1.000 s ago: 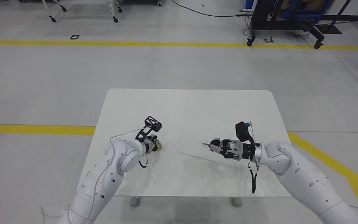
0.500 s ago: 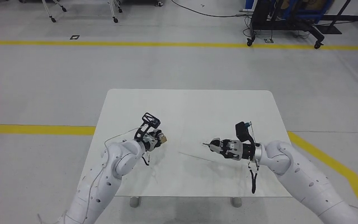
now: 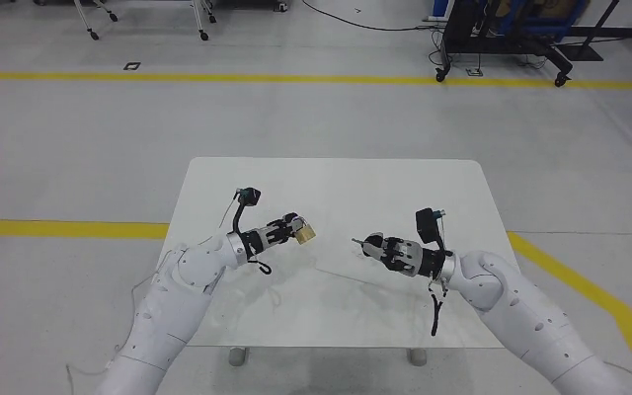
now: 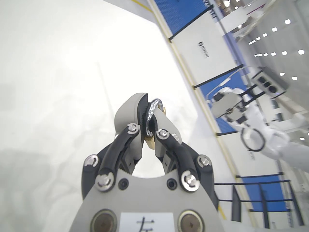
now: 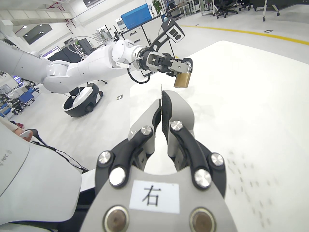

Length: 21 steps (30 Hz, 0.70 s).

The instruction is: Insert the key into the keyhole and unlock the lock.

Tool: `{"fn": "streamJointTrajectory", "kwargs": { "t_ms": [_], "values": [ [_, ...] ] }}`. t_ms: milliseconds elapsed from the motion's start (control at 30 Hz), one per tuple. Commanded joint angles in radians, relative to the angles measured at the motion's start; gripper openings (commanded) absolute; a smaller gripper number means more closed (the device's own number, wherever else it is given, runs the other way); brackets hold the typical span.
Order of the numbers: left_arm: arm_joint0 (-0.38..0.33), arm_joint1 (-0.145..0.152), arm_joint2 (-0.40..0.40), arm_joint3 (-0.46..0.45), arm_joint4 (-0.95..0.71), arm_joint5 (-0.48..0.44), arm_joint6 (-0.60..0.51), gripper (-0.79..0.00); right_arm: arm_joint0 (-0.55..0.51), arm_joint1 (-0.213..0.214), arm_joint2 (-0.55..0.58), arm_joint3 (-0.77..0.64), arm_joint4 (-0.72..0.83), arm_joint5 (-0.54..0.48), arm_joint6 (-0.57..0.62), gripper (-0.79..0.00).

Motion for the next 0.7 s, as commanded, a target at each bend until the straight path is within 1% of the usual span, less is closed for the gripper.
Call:
{"fn": "streamJointTrajectory", "kwargs": {
  "t_ms": [0,400,433,467,500,567,600,667],
  "values": [
    [0.004,0.000,-0.001,-0.003,0.013,0.001,0.002,-0.785,0.000,0.000,0.000,0.000,0.000,-0.001,0.000,-0.785],
    [0.004,0.000,-0.001,-0.003,0.013,0.001,0.002,-0.785,0.000,0.000,0.000,0.000,0.000,-0.001,0.000,-0.785],
    [0.009,-0.001,0.002,-0.006,0.004,0.001,0.006,-0.785,0.000,0.000,0.000,0.000,0.000,-0.001,0.000,-0.785],
    [0.014,-0.003,0.007,0.001,-0.035,0.008,0.002,-0.785,-0.001,-0.002,0.000,-0.005,0.001,0.022,0.001,-0.785],
    [0.010,-0.007,0.016,0.021,-0.091,0.042,-0.027,-0.785,0.000,-0.006,-0.005,-0.012,0.009,0.048,-0.002,-0.785],
    [-0.027,-0.018,0.043,0.061,-0.214,0.112,-0.121,-0.785,0.007,-0.018,-0.022,-0.014,0.038,0.086,-0.013,-0.785],
    [-0.053,-0.026,0.059,0.097,-0.283,0.177,-0.175,-0.785,0.015,-0.024,-0.032,-0.007,0.048,0.106,-0.011,-0.785],
    [-0.110,-0.042,0.088,0.152,-0.373,0.223,-0.234,-0.785,0.029,-0.038,-0.051,0.006,0.074,0.145,-0.017,-0.785]
  ]
}}
